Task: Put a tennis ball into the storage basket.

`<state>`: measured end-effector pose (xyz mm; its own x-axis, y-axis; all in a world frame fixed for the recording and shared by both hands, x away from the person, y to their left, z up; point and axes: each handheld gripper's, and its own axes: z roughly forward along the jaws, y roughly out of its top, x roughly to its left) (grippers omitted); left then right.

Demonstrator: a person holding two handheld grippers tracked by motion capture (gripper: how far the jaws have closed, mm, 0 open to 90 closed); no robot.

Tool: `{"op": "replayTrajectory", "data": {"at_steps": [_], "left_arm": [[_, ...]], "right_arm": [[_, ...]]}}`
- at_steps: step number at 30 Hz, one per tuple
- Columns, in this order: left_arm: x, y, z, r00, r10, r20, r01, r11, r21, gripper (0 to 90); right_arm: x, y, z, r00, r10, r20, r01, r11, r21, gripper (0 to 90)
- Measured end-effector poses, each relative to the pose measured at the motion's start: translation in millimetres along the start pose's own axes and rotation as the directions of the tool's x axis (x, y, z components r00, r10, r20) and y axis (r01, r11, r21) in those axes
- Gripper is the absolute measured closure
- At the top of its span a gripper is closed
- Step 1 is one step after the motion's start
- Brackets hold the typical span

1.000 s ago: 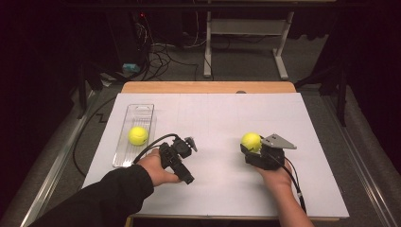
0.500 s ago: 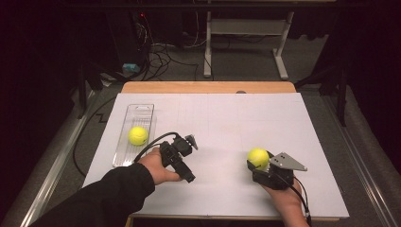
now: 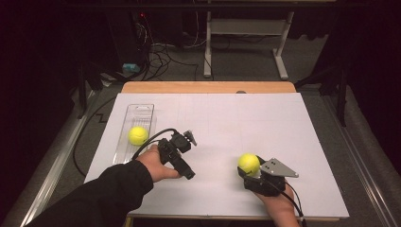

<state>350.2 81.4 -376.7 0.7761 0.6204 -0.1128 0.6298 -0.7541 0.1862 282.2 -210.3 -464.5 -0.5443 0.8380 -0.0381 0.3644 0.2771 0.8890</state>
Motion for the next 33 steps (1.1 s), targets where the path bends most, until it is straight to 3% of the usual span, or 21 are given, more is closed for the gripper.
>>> {"op": "replayTrajectory", "data": {"at_steps": [15, 22, 33], "left_arm": [[-1.1, 2.9, -12.1, 1.0000, -0.003, -0.007, 0.003, 1.0000, -0.009, 0.7], [-4.9, 7.5, -19.3, 0.9998, 0.007, -0.019, -0.007, 0.9999, -0.009, 0.7], [-13.4, 15.1, -21.4, 0.9996, 0.025, -0.015, -0.025, 0.9997, -0.003, 0.6]], "right_arm": [[32.4, 5.2, 14.0, 0.9953, -0.037, -0.090, 0.036, 0.999, -0.015, 27.6], [51.9, 7.6, 20.1, 0.9875, -0.054, -0.148, 0.050, 0.998, -0.031, 27.7], [72.2, 10.2, 22.8, 0.9771, -0.079, -0.198, 0.073, 0.997, -0.039, 27.7]]}}
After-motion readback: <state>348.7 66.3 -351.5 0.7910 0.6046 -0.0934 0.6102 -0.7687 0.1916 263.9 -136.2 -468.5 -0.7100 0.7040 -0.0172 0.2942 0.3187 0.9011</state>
